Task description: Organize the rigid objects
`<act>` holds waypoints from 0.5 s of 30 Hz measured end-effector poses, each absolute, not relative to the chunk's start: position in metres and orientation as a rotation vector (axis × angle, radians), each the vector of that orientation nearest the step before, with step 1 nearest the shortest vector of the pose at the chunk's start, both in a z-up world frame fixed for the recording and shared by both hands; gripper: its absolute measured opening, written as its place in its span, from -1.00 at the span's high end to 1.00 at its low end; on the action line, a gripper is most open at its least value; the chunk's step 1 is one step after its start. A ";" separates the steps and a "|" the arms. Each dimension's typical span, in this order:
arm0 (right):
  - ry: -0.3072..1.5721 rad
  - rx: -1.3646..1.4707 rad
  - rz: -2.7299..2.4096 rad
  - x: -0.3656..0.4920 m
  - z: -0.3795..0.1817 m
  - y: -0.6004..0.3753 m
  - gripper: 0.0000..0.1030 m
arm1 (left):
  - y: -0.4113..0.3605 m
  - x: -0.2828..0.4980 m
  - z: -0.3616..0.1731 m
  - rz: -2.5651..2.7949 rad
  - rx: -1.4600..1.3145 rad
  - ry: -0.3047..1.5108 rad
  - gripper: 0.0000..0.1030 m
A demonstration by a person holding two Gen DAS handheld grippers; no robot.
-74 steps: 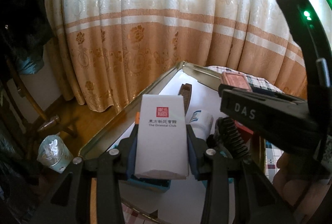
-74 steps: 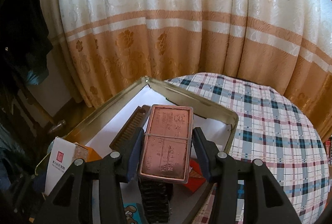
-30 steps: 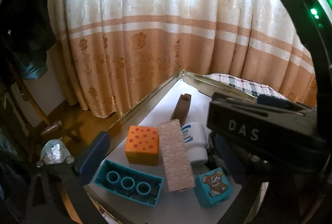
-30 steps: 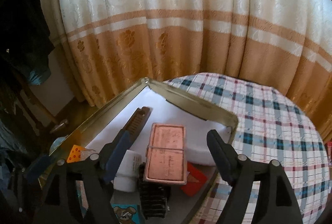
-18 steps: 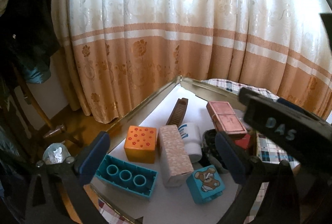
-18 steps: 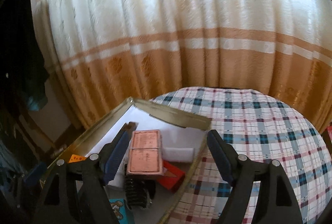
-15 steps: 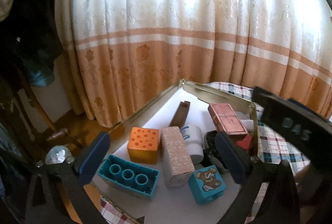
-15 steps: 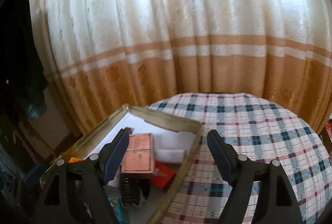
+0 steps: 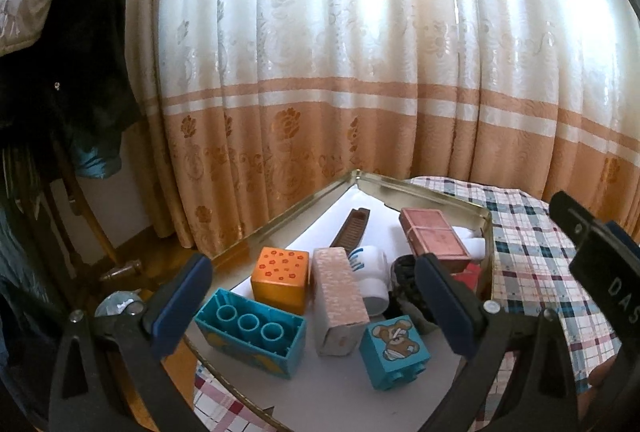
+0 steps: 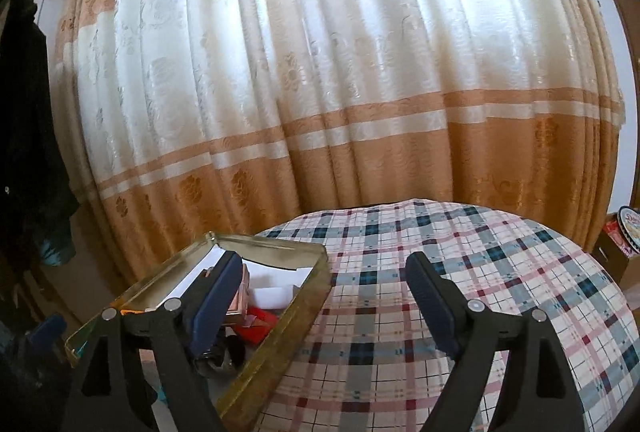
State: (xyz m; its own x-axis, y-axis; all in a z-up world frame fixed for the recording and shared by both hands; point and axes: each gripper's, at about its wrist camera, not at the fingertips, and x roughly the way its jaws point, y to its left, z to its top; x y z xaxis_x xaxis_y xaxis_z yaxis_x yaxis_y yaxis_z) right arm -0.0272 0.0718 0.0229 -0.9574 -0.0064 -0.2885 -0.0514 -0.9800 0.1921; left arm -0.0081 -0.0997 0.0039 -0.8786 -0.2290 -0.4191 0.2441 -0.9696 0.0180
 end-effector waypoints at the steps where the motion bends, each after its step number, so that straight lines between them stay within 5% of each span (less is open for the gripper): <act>1: 0.309 -0.446 3.068 -0.026 0.022 0.073 -0.66 | -0.099 -0.009 0.003 -2.829 0.634 0.047 -0.99; 15: 0.294 -0.361 3.035 -0.008 0.022 0.076 -0.67 | -0.097 -0.003 0.003 -2.843 0.609 0.057 -0.99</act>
State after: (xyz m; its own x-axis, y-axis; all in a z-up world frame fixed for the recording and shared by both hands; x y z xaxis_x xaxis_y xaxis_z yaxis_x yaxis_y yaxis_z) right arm -0.0079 0.0763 0.0218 -0.9699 0.0475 -0.2388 -0.0925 -0.9791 0.1809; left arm -0.0035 -0.0966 0.0032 -0.8863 -0.2183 -0.4085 0.2343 -0.9721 0.0110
